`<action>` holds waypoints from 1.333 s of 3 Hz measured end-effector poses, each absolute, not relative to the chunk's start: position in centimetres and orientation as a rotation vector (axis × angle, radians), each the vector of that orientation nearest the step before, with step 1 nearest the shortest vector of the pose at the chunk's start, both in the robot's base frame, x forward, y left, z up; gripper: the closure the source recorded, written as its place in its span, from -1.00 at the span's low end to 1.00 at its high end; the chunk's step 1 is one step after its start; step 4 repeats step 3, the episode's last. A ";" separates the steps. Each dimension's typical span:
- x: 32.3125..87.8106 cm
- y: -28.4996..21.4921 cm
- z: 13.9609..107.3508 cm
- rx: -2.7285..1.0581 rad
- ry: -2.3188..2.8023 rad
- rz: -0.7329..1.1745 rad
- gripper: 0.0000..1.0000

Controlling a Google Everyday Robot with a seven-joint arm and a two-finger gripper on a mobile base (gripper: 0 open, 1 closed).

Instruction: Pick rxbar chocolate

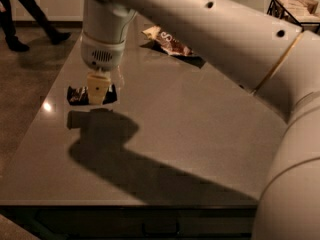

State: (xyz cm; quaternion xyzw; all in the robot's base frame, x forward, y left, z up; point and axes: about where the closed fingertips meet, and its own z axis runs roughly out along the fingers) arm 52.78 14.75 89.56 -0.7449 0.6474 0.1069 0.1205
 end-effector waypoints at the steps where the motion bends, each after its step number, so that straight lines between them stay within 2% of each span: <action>1: 54.7 11.9 93.4 -2.113 1.888 0.347 1.00; 2: 55.6 9.9 96.1 -2.078 1.862 0.367 1.00; 4: 55.9 10.3 96.4 -2.063 1.849 0.366 1.00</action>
Offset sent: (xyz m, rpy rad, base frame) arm 0.0340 -0.0805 0.0975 0.1204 -0.0147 -0.0342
